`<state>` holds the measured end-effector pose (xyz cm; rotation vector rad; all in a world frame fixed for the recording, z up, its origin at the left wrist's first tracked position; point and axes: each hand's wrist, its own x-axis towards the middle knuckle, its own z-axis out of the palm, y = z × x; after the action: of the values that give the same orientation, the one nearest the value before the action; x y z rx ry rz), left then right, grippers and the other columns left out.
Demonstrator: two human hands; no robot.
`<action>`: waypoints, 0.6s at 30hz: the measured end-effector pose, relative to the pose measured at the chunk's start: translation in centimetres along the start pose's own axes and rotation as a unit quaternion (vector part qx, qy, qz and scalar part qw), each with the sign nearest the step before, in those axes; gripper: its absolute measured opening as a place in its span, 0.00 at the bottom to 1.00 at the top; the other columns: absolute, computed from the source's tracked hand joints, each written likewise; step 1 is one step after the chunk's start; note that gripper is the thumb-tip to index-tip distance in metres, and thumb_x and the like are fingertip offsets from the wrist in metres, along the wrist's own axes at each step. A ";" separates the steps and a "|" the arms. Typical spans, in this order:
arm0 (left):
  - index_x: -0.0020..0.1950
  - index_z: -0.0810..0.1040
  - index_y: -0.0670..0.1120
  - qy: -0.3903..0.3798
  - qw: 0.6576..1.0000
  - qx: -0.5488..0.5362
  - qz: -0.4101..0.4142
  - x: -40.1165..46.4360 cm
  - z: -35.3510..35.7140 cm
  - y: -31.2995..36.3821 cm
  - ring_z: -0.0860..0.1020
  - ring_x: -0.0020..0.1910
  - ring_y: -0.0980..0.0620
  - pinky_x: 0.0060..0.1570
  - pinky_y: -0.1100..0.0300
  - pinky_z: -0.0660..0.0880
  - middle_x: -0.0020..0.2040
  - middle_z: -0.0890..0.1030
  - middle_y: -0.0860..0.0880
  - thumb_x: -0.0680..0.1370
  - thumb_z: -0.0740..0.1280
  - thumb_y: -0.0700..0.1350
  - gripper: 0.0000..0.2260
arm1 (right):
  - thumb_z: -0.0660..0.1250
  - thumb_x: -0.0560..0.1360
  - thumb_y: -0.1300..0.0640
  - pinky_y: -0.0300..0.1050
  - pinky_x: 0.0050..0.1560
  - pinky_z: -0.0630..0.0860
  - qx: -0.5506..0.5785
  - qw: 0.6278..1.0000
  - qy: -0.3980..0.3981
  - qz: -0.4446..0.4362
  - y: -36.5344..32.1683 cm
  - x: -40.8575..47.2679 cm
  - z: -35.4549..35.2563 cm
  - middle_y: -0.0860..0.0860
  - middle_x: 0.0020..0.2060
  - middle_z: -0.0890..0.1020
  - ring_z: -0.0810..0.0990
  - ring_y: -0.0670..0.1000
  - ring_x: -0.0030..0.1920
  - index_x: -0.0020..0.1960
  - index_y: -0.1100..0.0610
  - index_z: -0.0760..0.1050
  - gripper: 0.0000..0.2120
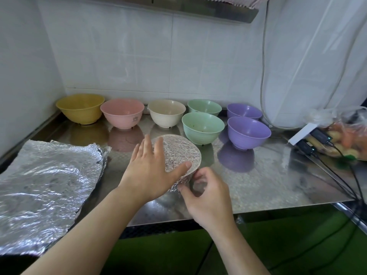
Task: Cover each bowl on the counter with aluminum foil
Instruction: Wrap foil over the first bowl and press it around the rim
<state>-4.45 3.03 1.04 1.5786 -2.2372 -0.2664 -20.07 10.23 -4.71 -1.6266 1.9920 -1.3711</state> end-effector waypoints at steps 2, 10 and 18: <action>0.85 0.49 0.46 -0.011 1.000 0.011 0.007 0.0 0.0 -0.3 0.45 0.85 0.42 0.82 0.49 0.44 0.84 0.46 0.35 0.72 0.52 0.81 0.53 | 0.79 0.68 0.40 0.48 0.47 0.81 0.001 1.000 0.005 0.004 0.0 -0.1 0.0 0.40 0.41 0.82 0.81 0.41 0.46 0.45 0.45 0.74 0.17; 0.83 0.53 0.47 -0.022 0.998 0.046 0.023 0.2 0.2 -0.5 0.46 0.84 0.41 0.83 0.46 0.46 0.84 0.46 0.34 0.65 0.43 0.86 0.59 | 0.79 0.73 0.49 0.50 0.42 0.79 0.007 1.000 0.001 0.004 0.4 0.0 1.0 0.43 0.35 0.81 0.80 0.45 0.38 0.40 0.48 0.76 0.12; 0.82 0.56 0.47 -0.011 0.998 0.050 0.031 0.3 0.5 -0.8 0.47 0.84 0.41 0.83 0.44 0.48 0.84 0.48 0.34 0.65 0.41 0.87 0.58 | 0.72 0.78 0.54 0.52 0.34 0.76 -0.011 1.000 0.015 -0.021 0.2 -0.5 1.1 0.46 0.29 0.76 0.77 0.48 0.32 0.38 0.48 0.66 0.16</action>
<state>-4.08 2.41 0.36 1.5606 -2.3440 -0.1564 -19.31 10.12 -5.64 -1.6758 2.0064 -1.4017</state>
